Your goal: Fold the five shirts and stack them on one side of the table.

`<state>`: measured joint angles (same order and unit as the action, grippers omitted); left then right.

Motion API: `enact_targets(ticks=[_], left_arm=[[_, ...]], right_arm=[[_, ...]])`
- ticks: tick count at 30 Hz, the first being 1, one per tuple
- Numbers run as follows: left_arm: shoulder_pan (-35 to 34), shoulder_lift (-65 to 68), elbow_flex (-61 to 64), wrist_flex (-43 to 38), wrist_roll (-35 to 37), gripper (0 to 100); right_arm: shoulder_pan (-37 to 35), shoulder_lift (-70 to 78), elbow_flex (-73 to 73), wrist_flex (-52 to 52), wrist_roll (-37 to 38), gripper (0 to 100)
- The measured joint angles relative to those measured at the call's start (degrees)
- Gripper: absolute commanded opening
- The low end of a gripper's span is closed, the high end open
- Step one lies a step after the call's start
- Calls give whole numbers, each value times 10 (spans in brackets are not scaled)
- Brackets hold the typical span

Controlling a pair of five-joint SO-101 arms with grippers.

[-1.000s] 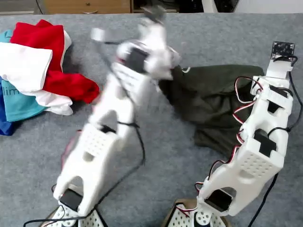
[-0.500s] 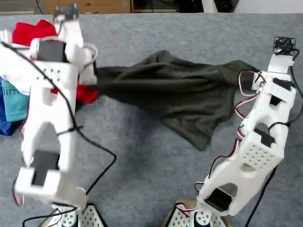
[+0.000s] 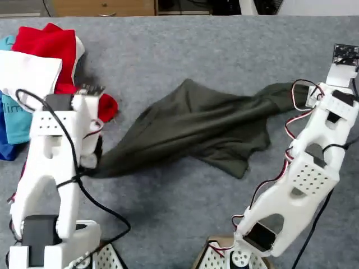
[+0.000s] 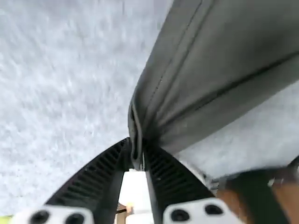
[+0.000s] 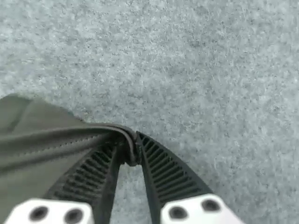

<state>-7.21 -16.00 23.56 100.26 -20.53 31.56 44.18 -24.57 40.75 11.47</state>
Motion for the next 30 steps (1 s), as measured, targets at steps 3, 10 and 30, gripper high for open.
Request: enact_targets(ticks=[3,10,30], left_arm=[[-74,4,18,0,-77,18],[-235,38,4,0,-191,18],[-134,145,-85,0,-115,19]], right_arm=[[3,24,-38,25,0,2],[25,103,-170,90,-10,2],[67,290,-549,268,-58,2]])
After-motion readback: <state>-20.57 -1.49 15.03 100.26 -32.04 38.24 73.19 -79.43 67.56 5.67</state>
